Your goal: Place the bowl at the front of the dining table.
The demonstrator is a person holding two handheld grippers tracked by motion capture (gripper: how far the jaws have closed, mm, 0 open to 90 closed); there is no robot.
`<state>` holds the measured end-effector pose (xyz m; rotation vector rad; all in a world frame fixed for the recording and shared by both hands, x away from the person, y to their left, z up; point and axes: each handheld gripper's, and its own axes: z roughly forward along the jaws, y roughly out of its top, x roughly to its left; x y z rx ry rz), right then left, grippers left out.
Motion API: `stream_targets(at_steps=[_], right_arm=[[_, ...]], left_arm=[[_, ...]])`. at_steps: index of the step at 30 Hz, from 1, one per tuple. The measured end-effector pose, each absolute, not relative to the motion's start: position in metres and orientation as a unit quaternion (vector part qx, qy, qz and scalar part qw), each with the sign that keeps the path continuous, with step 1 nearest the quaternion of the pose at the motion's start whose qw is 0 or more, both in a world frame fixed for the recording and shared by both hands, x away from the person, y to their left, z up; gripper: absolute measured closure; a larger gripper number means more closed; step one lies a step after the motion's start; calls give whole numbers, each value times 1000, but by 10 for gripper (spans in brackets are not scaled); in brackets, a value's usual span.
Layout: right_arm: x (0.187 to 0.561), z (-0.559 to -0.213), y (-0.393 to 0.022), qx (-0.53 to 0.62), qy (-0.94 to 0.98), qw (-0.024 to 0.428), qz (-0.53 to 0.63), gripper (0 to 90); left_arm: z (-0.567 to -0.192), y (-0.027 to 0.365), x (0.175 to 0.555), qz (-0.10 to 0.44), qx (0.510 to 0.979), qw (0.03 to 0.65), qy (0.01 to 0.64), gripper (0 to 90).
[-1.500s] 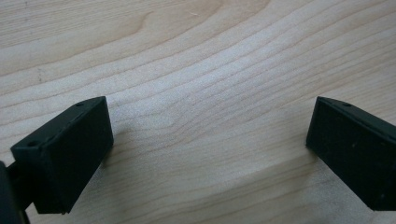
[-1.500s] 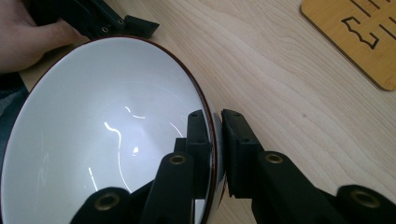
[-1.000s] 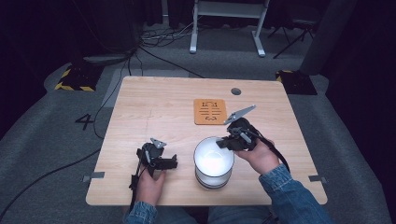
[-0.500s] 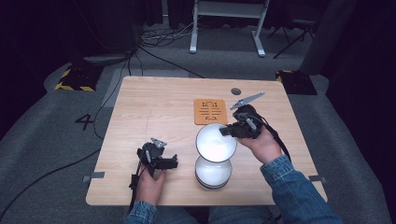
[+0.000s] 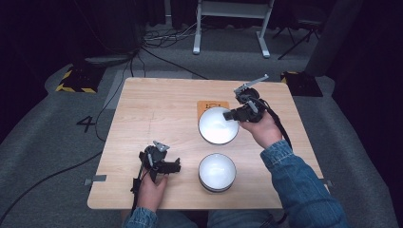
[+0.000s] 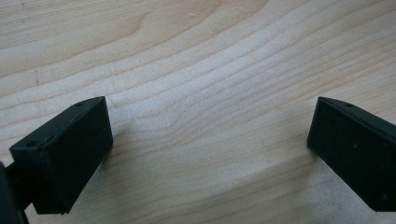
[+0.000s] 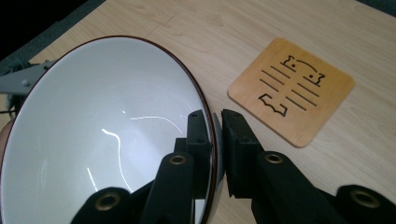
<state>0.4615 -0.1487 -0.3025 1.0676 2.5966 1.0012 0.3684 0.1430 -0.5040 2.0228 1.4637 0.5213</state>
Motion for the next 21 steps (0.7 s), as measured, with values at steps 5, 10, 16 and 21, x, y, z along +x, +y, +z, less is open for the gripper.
stream_targets(at_steps=[5,10,16,21], right_arm=[[474,-299,-148,376,857,87,341,820],[491,-296,-151,393,847,95,344,820],[511,-295,-153,436,822,110,349,820],[523,-295,-150,453,813,121,345,820]], left_arm=[[-504,144,367,195,759,291,549,2],[-504,144,367,195,760,292,548,2],[-504,143,367,195,759,292,548,2],[-504,144,367,195,760,292,548,2]])
